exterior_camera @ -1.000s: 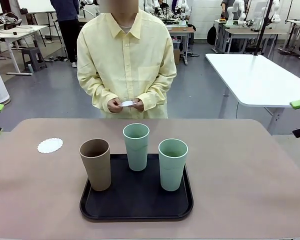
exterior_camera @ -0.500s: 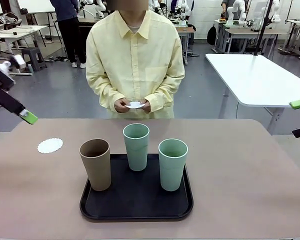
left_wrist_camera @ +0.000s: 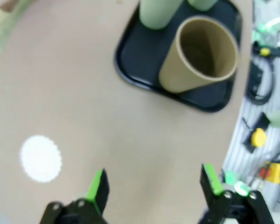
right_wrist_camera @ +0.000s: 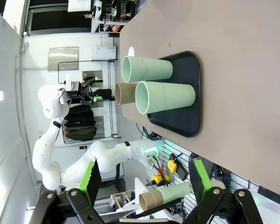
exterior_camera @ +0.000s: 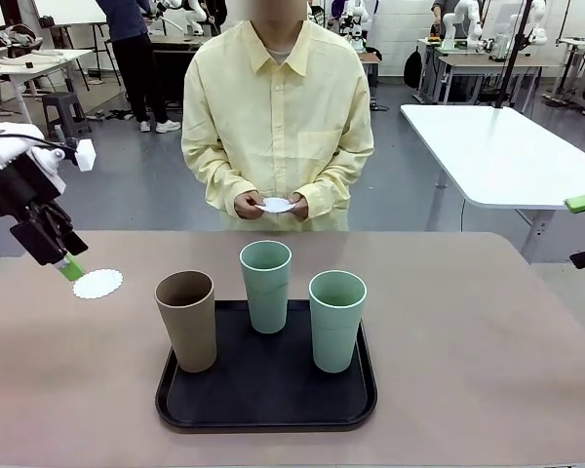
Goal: Place coasters on the table and set cups on them.
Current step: Pick up one Reusable plastic cup and place it on a coaster set by the human.
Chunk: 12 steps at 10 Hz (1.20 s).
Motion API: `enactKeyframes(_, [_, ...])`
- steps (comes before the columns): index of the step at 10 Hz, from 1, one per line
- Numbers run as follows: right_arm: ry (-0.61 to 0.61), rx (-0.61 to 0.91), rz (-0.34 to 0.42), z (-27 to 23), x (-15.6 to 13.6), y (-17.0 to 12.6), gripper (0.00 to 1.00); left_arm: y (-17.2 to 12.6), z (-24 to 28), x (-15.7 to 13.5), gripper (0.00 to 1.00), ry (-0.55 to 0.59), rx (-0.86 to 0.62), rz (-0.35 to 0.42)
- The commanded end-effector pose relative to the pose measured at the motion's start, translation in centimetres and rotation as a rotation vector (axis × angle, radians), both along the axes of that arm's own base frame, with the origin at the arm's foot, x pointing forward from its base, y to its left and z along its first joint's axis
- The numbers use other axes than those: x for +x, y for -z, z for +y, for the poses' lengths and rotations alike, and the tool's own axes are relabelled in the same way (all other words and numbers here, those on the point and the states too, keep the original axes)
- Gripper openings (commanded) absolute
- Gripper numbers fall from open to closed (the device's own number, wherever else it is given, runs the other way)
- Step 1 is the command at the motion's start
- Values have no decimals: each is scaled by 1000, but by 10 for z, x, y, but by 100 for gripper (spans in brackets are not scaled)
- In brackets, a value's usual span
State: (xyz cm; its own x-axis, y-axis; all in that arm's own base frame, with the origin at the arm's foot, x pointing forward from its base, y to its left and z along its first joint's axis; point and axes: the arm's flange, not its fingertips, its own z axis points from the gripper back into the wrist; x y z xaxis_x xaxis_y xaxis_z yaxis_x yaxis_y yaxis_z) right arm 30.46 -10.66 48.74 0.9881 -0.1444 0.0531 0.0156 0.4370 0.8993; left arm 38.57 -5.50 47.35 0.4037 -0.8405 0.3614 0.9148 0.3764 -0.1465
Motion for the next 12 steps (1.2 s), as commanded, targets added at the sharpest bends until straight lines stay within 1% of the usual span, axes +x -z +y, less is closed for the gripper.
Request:
enactKeyframes(1, [0,33,-23,1,3,0,100,-4,5,6,100,-15,2,-7])
enactKeyframes(6, [0,33,-23,1,3,0,100,-2,6,2,100,-13,-13,-3])
enactKeyframes(7, [0,33,-23,1,3,0,100,13,8,9,100,98,-183,-1])
enactKeyframes(8, [0,33,-23,1,3,0,100,20,10,4,100,260,-362,-28])
enactKeyframes(9, [0,33,-23,1,3,0,100,21,19,-2,100,403,-456,-88])
enactKeyframes(10, [0,33,-23,1,3,0,100,28,31,-11,100,522,-535,-138])
enactKeyframes(11, [0,33,-23,1,3,0,100,36,34,-11,100,580,-542,-203])
enactKeyframes(12, [0,33,-23,1,3,0,100,49,32,-9,100,598,-578,-277])
